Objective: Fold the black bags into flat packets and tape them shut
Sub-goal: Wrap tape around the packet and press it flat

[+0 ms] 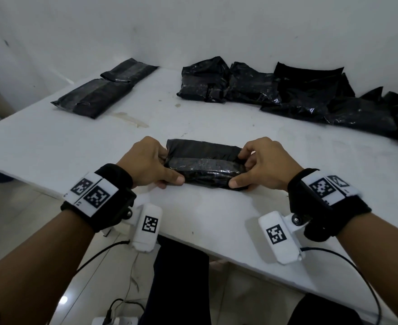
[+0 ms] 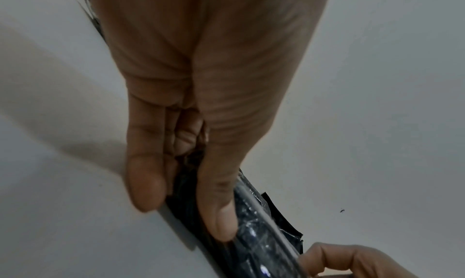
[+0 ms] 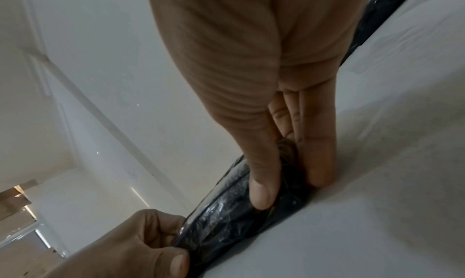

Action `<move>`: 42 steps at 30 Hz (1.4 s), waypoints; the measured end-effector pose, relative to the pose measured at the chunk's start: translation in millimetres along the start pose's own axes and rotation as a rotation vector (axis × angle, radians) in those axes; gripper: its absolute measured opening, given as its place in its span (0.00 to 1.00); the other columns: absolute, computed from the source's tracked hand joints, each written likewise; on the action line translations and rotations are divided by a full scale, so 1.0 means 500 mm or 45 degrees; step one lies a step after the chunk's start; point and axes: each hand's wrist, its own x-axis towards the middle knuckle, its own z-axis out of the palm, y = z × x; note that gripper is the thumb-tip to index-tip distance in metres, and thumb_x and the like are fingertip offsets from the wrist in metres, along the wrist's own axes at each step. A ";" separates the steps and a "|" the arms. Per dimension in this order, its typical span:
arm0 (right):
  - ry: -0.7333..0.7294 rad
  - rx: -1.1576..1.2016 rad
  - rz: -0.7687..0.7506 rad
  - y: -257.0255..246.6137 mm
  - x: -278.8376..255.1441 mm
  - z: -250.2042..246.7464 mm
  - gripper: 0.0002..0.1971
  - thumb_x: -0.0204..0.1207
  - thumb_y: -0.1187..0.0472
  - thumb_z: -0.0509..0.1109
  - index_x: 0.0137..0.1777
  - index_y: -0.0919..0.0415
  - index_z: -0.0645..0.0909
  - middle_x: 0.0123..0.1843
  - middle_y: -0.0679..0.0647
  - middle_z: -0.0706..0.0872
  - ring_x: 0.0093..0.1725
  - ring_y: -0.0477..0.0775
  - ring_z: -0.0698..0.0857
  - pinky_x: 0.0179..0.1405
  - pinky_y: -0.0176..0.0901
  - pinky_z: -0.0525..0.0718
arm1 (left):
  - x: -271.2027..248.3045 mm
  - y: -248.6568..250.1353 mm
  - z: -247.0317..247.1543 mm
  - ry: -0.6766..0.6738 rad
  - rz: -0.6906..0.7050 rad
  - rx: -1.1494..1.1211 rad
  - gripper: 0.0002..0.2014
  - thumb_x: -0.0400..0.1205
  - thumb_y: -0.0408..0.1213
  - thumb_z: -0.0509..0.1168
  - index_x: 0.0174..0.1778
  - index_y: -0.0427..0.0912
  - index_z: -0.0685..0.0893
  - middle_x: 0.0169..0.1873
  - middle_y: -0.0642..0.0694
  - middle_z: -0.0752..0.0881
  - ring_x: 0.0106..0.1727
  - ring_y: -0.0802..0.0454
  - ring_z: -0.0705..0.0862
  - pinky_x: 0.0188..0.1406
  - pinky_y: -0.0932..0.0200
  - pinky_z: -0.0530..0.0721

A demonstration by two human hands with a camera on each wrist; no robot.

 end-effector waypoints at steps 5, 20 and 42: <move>-0.017 0.130 0.058 -0.006 -0.011 0.001 0.30 0.54 0.63 0.91 0.55 0.63 0.82 0.38 0.57 0.85 0.32 0.51 0.85 0.25 0.30 0.79 | -0.010 -0.001 0.003 -0.012 -0.040 -0.115 0.14 0.66 0.29 0.83 0.41 0.28 0.88 0.27 0.44 0.90 0.32 0.45 0.90 0.44 0.45 0.92; -0.143 0.977 0.472 0.020 -0.040 -0.042 0.12 0.85 0.63 0.67 0.65 0.63 0.75 0.47 0.70 0.90 0.38 0.65 0.90 0.41 0.58 0.91 | -0.030 0.156 0.136 -0.008 0.649 1.076 0.23 0.74 0.55 0.72 0.60 0.47 0.79 0.57 0.49 0.77 0.61 0.48 0.76 0.50 0.52 0.78; -0.227 1.183 0.343 -0.025 -0.067 -0.057 0.22 0.83 0.47 0.69 0.66 0.64 0.76 0.57 0.67 0.88 0.48 0.66 0.91 0.51 0.57 0.91 | -0.011 0.223 -0.016 0.524 0.449 -0.949 0.11 0.88 0.32 0.60 0.48 0.34 0.88 0.41 0.37 0.86 0.40 0.46 0.84 0.42 0.51 0.90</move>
